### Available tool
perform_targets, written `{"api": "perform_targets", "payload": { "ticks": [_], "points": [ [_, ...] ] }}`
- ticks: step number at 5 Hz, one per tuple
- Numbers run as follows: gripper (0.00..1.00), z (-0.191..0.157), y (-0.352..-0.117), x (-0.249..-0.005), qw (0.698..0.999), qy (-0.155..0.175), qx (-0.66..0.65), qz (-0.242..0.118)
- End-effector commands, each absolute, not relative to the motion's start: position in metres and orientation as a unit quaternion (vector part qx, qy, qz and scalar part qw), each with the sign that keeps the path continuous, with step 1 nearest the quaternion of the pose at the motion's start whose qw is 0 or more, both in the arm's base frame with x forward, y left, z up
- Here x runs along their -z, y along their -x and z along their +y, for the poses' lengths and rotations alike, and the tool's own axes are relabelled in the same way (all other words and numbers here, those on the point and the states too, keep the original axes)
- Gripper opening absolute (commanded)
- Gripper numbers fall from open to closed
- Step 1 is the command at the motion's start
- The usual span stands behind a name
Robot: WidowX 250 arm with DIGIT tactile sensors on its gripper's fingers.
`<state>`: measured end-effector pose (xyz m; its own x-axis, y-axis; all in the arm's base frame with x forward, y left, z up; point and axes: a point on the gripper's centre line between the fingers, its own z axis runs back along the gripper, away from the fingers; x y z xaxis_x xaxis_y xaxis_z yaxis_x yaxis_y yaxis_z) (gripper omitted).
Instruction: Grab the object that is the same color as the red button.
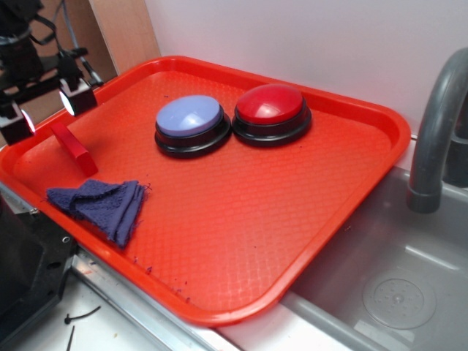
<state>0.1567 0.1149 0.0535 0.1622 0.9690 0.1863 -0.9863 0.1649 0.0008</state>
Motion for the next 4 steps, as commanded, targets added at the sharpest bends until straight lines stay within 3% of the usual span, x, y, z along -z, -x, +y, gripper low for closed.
{"api": "perform_targets", "payload": {
  "ticks": [1, 2, 3, 4],
  "points": [
    [0.99, 0.114, -0.153, -0.032, 0.762, -0.065, -0.64, -0.072],
    [0.21, 0.112, -0.155, -0.027, 0.763, -0.061, -0.639, -0.077],
    [0.0, 0.113, -0.155, -0.02, 0.76, -0.06, -0.643, -0.072],
    [0.0, 0.113, -0.157, -0.019, 0.763, -0.057, -0.64, -0.069]
  ]
}}
